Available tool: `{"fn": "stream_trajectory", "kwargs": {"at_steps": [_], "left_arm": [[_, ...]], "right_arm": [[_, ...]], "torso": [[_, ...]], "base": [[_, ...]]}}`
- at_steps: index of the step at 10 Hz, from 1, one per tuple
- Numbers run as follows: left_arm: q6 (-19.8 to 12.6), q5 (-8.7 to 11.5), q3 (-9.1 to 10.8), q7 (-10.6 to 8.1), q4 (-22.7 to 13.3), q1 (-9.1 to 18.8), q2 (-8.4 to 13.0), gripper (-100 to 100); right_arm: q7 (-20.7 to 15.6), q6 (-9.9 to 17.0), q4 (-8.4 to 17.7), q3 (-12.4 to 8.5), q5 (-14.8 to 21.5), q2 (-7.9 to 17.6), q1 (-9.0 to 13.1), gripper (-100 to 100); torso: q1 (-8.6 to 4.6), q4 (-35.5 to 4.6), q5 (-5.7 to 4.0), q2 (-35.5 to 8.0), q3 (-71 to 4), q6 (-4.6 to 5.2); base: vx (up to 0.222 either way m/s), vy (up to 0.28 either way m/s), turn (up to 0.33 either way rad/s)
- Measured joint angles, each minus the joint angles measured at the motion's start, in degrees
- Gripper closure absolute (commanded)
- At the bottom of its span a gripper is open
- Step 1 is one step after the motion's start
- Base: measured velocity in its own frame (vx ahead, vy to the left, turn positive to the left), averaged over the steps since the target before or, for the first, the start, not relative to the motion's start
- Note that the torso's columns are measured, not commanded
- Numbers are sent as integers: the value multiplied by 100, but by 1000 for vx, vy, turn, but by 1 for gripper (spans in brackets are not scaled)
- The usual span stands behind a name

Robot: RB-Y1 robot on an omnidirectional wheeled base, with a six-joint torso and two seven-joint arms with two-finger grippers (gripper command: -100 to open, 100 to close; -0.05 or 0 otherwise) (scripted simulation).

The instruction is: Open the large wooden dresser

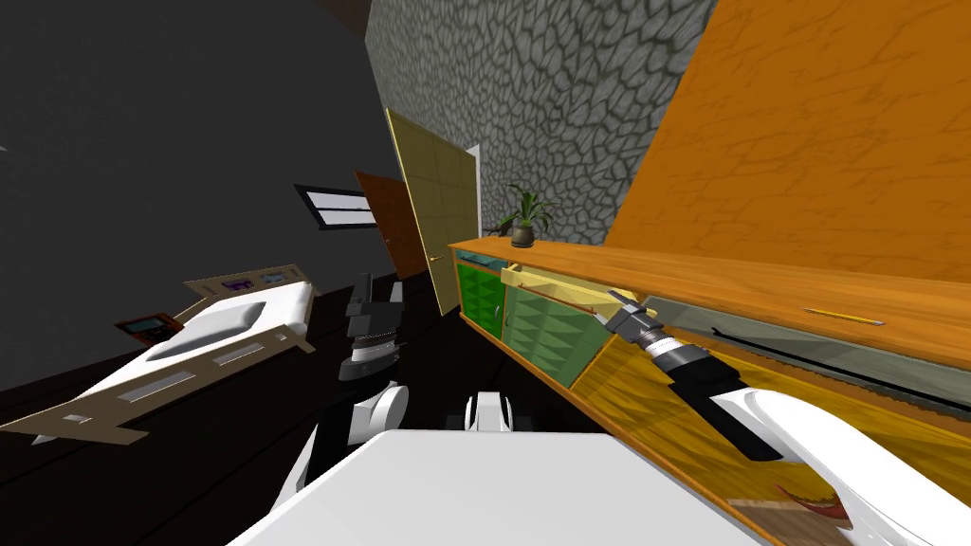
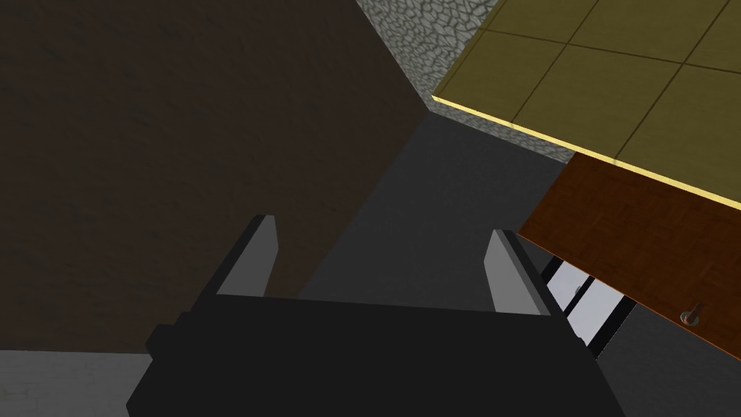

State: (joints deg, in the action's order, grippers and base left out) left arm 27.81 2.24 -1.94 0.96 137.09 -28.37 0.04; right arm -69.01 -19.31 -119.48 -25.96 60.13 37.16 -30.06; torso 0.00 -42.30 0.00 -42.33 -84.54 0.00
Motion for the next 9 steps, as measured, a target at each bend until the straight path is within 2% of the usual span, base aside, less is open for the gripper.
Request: {"fn": "stream_trajectory", "kwargs": {"at_steps": [3,4,9], "left_arm": [[0,0,0,0,0,0,0,0],[0,0,0,0,0,0,0,0],[0,0,0,0,0,1,0,0]], "right_arm": [[282,-1,-47,-184,-112,327,-86,-100],[303,-2,-45,-191,-115,336,-95,0],[300,-4,-32,-181,-111,332,-105,0]], "torso": [[7,-10,11,-5,0,-1],[8,-9,9,-7,3,-6],[4,-2,3,0,-1,1]], "base": [[16,34,-32],[0,0,0],[0,0,0]]}}
